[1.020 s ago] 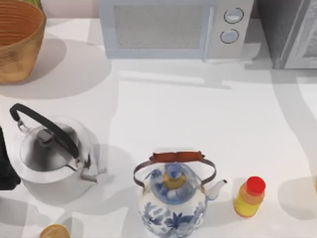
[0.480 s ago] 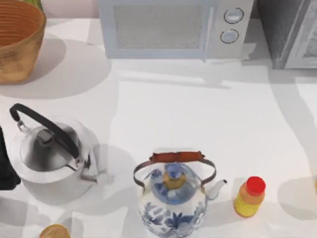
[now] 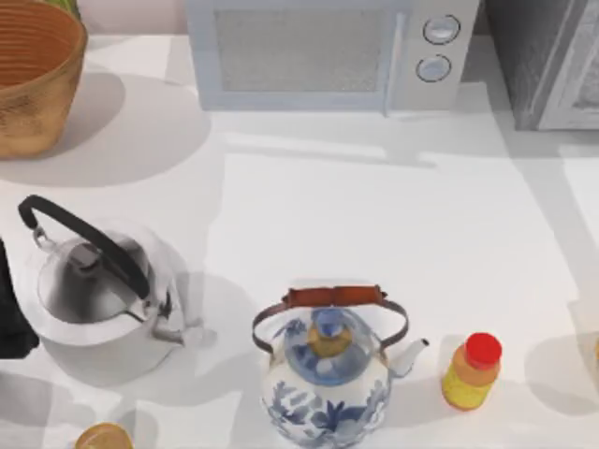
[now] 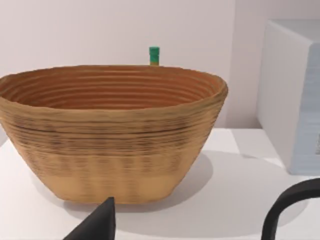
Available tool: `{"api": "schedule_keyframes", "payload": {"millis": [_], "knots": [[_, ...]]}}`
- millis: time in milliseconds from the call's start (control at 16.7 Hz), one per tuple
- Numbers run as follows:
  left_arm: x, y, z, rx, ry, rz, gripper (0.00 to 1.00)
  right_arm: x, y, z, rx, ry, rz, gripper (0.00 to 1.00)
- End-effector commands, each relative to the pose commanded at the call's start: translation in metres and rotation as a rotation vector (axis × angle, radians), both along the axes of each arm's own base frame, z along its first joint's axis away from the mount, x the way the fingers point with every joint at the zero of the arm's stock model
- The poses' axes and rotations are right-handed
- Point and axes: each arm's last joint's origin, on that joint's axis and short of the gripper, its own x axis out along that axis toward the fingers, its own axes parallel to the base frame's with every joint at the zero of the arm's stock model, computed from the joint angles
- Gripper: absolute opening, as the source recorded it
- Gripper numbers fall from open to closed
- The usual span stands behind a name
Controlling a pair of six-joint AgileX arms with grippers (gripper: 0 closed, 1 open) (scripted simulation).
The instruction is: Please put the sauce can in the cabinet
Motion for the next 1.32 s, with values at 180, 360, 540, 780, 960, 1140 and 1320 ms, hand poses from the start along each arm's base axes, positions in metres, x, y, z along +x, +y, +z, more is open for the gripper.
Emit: {"api": "schedule_keyframes", "payload": {"millis": [180,360,540,780,960,1140,1320], "knots": [[0.000,0.000,0.000,0.000,0.000,0.000,1.00,0.037,-0.006,-0.011,-0.002,0.007,-0.018,0.00],[0.000,0.000,0.000,0.000,0.000,0.000,1.00,0.047,-0.008,-0.011,0.002,-0.016,-0.010,0.00],[0.000,0.000,0.000,0.000,0.000,0.000,1.00,0.047,-0.008,-0.011,0.002,-0.016,-0.010,0.00],[0.000,0.000,0.000,0.000,0.000,0.000,1.00,0.047,-0.008,-0.011,0.002,-0.016,-0.010,0.30],[0.000,0.000,0.000,0.000,0.000,0.000,1.00,0.047,-0.008,-0.011,0.002,-0.016,-0.010,0.53],[0.000,0.000,0.000,0.000,0.000,0.000,1.00,0.047,-0.008,-0.011,0.002,-0.016,-0.010,0.75],[0.000,0.000,0.000,0.000,0.000,0.000,1.00,0.047,-0.008,-0.011,0.002,-0.016,-0.010,0.98]]}}
